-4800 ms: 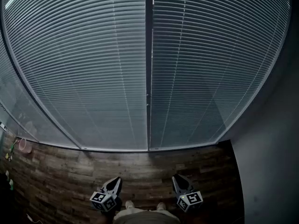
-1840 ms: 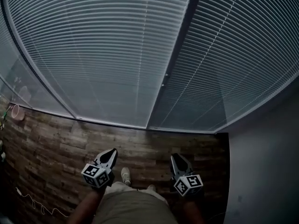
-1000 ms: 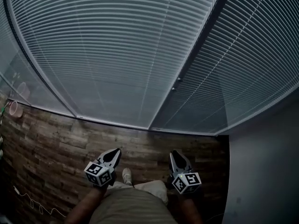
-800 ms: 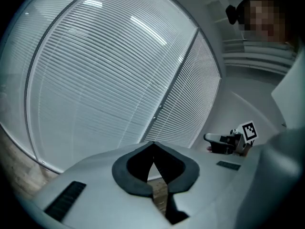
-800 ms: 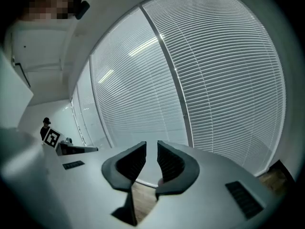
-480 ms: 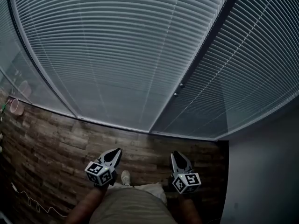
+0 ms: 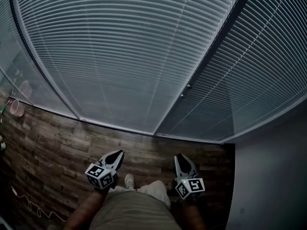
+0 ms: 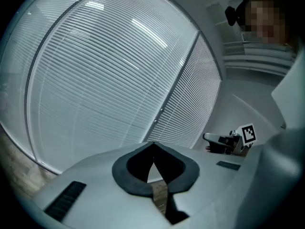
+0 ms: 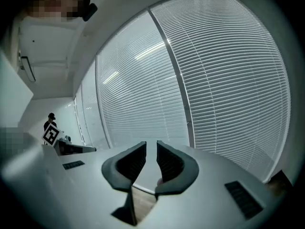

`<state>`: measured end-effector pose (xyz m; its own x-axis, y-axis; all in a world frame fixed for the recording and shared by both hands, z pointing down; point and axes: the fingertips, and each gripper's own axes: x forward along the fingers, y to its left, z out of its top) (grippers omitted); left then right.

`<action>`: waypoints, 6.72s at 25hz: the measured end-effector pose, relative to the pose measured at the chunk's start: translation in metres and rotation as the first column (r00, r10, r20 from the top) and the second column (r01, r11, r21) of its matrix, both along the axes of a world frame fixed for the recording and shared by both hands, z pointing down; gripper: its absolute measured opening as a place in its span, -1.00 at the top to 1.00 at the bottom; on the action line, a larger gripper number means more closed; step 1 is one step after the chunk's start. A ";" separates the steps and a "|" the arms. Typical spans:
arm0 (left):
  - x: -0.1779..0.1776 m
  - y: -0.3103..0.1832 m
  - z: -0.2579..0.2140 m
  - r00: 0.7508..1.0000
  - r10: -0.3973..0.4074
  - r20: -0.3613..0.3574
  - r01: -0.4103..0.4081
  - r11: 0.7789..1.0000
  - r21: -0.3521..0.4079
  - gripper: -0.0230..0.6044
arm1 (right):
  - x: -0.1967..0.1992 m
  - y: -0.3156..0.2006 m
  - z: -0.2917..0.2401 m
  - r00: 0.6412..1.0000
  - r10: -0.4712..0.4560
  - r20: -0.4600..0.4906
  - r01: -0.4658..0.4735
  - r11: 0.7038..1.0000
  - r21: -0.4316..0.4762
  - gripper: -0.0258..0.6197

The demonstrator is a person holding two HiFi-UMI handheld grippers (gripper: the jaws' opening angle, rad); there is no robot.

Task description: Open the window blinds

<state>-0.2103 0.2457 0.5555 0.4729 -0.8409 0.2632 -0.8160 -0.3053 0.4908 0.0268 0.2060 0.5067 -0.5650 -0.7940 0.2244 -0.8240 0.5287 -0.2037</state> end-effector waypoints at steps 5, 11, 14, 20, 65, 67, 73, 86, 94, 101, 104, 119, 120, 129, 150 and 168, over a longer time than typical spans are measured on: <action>0.002 -0.003 0.012 1.000 0.028 -0.007 -0.028 0.999 -0.028 0.88 | 0.001 -0.001 0.003 1.000 -0.003 -0.013 0.003 1.000 -0.001 0.71; 0.034 -0.010 -0.007 0.995 0.098 0.003 -0.098 0.995 0.021 0.88 | 0.017 -0.013 -0.009 0.999 -0.040 -0.031 0.041 0.999 0.010 0.71; 0.049 -0.022 -0.011 0.996 0.085 -0.014 -0.084 0.996 0.015 0.88 | 0.033 -0.029 -0.010 0.999 -0.041 -0.035 0.041 0.999 0.006 0.71; 0.085 -0.032 -0.020 0.993 0.114 -0.012 -0.114 0.993 0.018 0.88 | 0.059 -0.046 -0.021 0.998 -0.067 -0.007 0.067 0.998 0.000 0.71; 0.077 -0.116 0.003 0.999 0.005 0.052 -0.003 0.999 -0.052 0.89 | 0.108 -0.107 -0.012 0.969 0.011 0.246 0.042 0.977 -0.210 0.89; 0.070 -0.121 0.002 0.999 0.009 0.049 -0.006 0.998 -0.056 0.89 | 0.099 -0.108 -0.014 0.972 0.013 0.235 0.038 0.977 -0.210 0.89; 0.053 -0.133 0.011 0.999 0.030 0.041 -0.028 0.998 -0.057 0.90 | 0.080 -0.116 0.002 0.975 0.029 0.219 0.019 0.976 -0.215 0.89; -0.004 -0.152 0.020 0.996 0.088 -0.024 -0.089 0.995 -0.045 0.89 | 0.027 -0.138 -0.005 0.951 0.071 0.301 -0.026 0.988 -0.151 0.89; -0.030 -0.163 0.044 0.996 0.090 -0.015 -0.090 0.995 -0.039 0.89 | -0.004 -0.121 -0.002 0.958 -0.038 0.283 0.044 0.999 -0.013 0.64; -0.021 -0.169 0.032 0.994 0.102 -0.048 -0.104 0.993 -0.050 0.89 | 0.008 -0.136 -0.017 0.959 0.002 0.285 -0.001 1.000 -0.005 0.64; -0.029 -0.166 0.030 0.995 0.076 -0.058 -0.080 0.995 -0.062 0.89 | 0.006 -0.135 -0.019 0.970 -0.004 0.241 0.000 1.000 0.015 0.64; 0.013 -0.190 0.014 0.998 0.022 -0.054 -0.025 0.997 -0.070 0.89 | 0.032 -0.177 -0.016 0.985 -0.033 0.171 0.022 0.997 0.070 0.64; 0.019 -0.192 0.012 0.998 0.018 -0.053 -0.022 0.997 -0.076 0.89 | 0.038 -0.181 -0.019 0.984 -0.031 0.175 0.020 0.998 0.065 0.64; 0.083 -0.212 -0.017 0.999 0.035 -0.030 -0.038 0.996 -0.083 0.89 | 0.095 -0.204 -0.040 0.982 -0.025 0.185 0.022 1.000 0.016 0.64; 0.136 -0.195 0.008 1.000 -0.014 -0.004 0.014 0.992 -0.124 0.89 | 0.137 -0.219 0.006 0.970 -0.047 0.240 0.066 0.995 -0.074 0.64; 0.082 -0.279 -0.012 0.998 0.068 -0.017 -0.069 0.996 -0.057 0.89 | 0.079 -0.266 -0.009 0.977 0.023 0.214 -0.005 0.997 -0.083 0.64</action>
